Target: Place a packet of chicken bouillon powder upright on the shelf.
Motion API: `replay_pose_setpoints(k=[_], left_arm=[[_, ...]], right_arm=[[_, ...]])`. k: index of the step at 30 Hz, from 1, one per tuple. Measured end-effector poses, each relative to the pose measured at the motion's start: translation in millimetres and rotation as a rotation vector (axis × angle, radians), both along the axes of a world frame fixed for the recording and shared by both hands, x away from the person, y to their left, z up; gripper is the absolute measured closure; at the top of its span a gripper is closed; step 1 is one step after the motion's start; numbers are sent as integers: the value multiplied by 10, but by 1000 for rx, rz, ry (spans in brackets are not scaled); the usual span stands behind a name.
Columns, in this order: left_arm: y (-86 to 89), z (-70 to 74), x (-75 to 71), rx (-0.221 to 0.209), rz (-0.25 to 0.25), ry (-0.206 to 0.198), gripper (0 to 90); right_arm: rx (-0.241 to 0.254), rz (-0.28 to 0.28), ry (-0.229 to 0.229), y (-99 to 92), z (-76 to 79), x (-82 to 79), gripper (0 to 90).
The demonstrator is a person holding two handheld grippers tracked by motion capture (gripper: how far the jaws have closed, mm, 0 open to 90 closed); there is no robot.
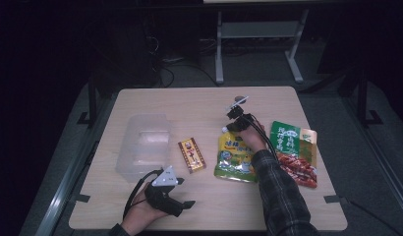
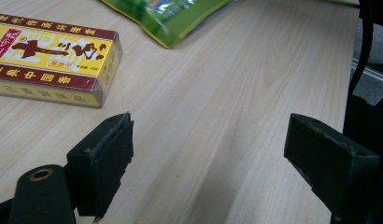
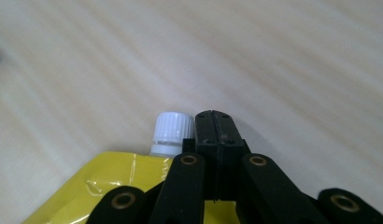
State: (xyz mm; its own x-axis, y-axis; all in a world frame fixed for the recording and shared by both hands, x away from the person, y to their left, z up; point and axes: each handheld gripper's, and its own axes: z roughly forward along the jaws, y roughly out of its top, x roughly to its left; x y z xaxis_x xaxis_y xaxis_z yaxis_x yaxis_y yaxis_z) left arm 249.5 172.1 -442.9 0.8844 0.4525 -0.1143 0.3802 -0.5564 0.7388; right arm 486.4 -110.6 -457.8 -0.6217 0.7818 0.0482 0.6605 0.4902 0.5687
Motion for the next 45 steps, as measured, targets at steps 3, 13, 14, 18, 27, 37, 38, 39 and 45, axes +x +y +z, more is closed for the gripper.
replay_pose_setpoints(k=[3, 13, 14, 18, 27, 37, 38, 39, 45], left_arm=[[-6, 1, -7, 5, -5, -1, 152], [-22, -12, -12, 12, -11, 2, 152], [-25, -15, -10, 14, -15, 1, 152], [-46, -27, -8, 17, -21, 5, 153], [-41, -34, -14, 15, -20, 9, 152], [-48, -35, -18, 15, -21, 13, 153], [-51, -36, -17, 11, -20, 16, 153], [-51, -35, -12, 11, -21, 15, 153], [-88, -34, 19, 15, -29, 14, 152]], right_arm=[[7, 8, 9, -8, 5, -126, 900], [-68, -13, -62, -463, 168, -477, 900], [-73, -26, -67, -552, 168, -462, 900], [-75, -68, -65, -774, 145, -409, 900], [-52, -9, 25, -913, 52, -467, 900], [-25, 131, 78, -842, 79, -734, 900], [-20, 138, 76, -833, 73, -772, 900], [-12, 162, 81, -807, 54, -841, 900], [6, 220, 74, -720, 34, -1070, 900]])
